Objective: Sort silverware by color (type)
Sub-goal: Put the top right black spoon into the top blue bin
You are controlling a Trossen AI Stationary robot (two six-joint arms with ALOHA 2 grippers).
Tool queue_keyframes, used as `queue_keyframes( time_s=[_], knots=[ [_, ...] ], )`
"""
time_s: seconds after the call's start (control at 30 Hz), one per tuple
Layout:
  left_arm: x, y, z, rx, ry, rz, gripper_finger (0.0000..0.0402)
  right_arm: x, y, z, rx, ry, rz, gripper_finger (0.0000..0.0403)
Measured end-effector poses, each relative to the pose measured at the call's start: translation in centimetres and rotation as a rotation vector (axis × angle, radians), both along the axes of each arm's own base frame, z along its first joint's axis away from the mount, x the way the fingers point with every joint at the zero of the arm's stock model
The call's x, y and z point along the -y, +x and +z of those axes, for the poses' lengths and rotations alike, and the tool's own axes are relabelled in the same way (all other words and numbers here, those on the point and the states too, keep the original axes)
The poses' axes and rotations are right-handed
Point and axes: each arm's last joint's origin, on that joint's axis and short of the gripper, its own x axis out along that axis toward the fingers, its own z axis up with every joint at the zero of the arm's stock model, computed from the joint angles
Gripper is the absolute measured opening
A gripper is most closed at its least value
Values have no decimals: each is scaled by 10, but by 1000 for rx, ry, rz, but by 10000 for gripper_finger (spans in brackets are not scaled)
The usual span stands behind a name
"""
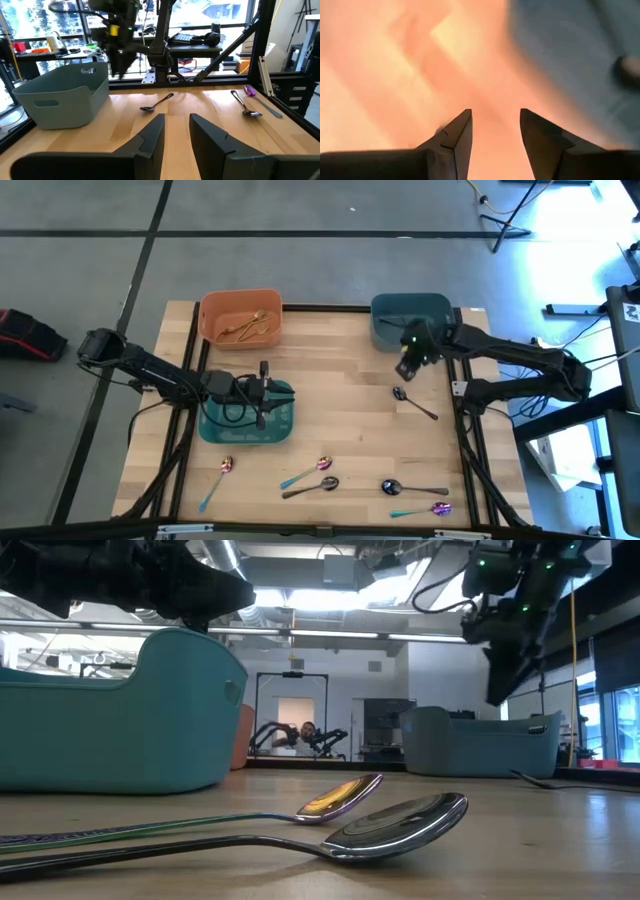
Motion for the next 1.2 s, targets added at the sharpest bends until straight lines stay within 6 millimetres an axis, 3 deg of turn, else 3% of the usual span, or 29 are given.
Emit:
queue_keyframes(
  time_s=[0.27, 0.6, 1.07, 1.2],
  knots=[
    [0, 0, 0, 1, 0, -1, 85, -37, 2, -19, -50, 163, 45, 154],
    [0, 0, 0, 0, 0, -2, 85, -63, 4, -60, -222, 262, -11, 153],
    [0, 0, 0, -1, 0, -2, 85, -68, 21, -100, -435, 257, 42, 152],
    [0, 0, 0, -2, 0, -2, 85, -68, 25, -106, -449, 262, 83, 126]
  ],
)
